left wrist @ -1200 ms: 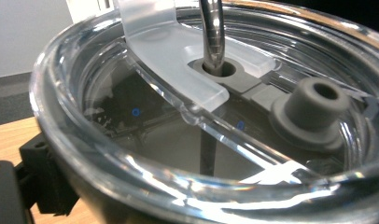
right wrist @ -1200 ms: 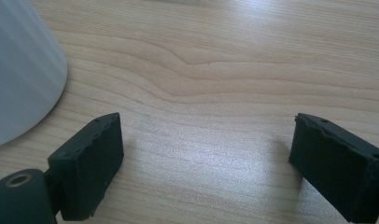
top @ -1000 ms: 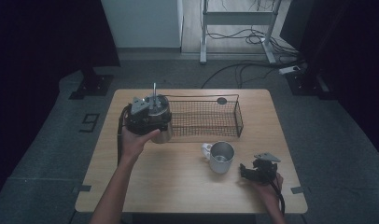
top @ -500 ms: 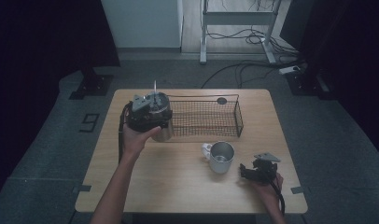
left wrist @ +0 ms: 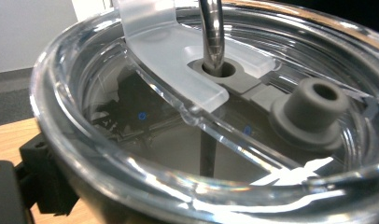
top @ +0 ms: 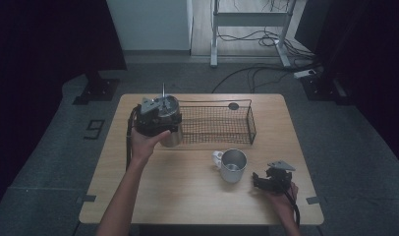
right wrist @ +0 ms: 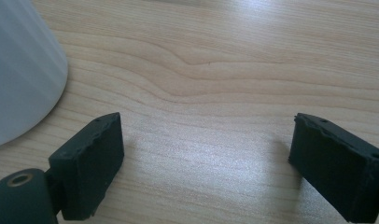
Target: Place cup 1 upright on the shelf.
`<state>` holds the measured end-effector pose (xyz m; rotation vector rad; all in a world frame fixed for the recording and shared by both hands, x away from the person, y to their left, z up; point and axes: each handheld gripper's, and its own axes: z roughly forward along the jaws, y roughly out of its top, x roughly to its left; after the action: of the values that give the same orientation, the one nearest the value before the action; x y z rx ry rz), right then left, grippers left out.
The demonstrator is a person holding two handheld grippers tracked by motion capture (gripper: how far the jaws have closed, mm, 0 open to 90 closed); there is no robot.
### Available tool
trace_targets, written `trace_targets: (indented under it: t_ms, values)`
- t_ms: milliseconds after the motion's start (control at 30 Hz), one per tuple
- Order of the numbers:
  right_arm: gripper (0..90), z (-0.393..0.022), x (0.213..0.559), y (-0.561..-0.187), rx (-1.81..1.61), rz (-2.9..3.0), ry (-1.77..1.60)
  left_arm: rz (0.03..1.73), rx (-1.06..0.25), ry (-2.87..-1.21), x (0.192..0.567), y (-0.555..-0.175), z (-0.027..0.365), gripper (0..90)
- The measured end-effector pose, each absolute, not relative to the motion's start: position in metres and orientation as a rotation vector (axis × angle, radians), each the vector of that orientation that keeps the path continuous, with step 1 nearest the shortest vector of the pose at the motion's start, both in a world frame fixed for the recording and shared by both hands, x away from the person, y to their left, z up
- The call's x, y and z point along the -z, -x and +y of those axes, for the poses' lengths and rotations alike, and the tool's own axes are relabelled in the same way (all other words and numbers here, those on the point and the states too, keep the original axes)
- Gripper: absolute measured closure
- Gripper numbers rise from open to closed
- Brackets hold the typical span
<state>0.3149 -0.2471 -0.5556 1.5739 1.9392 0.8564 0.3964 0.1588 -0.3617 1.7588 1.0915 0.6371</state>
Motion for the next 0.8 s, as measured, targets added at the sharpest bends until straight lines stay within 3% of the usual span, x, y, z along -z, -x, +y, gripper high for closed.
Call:
trace_targets:
  t_ms: [800]
  values:
    - [10.3, -0.247, 0.556, -0.315, -0.861, 1.94, -1.571, 1.073, -0.644, -1.765, 0.353, -0.409, 0.142, 3.8]
